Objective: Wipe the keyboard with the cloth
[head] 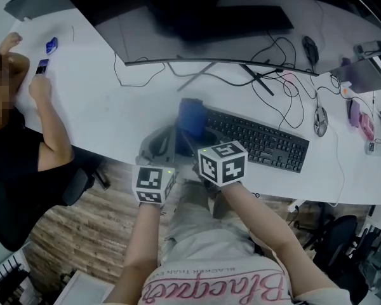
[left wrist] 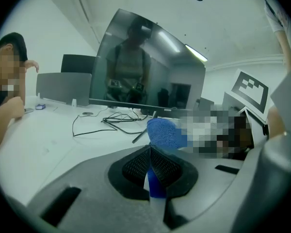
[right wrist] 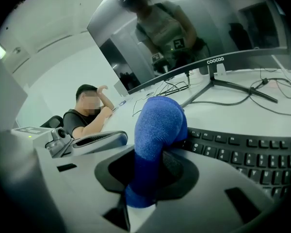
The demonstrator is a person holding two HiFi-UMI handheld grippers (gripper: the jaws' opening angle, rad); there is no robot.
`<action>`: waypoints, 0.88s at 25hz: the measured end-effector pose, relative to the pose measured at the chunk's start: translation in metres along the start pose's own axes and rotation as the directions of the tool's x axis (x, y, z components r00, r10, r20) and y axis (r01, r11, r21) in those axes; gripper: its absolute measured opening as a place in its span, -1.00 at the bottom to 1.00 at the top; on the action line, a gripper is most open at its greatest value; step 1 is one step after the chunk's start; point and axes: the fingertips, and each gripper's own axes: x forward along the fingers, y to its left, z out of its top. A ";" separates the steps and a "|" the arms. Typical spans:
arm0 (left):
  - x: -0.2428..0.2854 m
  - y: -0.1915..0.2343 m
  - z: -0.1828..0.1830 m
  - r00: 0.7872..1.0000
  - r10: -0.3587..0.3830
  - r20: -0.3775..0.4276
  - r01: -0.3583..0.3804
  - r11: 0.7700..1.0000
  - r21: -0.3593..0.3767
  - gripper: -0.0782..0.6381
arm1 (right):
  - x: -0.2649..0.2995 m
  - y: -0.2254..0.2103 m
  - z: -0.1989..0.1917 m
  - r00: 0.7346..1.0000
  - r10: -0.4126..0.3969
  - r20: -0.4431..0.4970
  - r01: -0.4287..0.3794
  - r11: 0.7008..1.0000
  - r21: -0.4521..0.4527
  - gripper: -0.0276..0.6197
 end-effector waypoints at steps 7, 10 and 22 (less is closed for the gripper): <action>-0.001 -0.002 -0.001 1.000 0.001 0.003 -0.001 1.000 0.005 -0.76 | -0.004 -0.007 -0.003 1.000 -0.028 0.001 0.028 0.999 0.029 -0.62; -0.001 -0.006 -0.002 1.000 -0.001 -0.005 0.001 1.000 0.020 -0.76 | -0.006 -0.010 -0.003 1.000 -0.030 0.006 0.029 0.998 0.049 -0.62; 0.002 -0.027 0.000 1.000 0.008 -0.016 -0.007 0.999 0.044 -0.76 | -0.027 -0.030 -0.007 0.999 -0.037 0.003 0.037 0.997 0.069 -0.62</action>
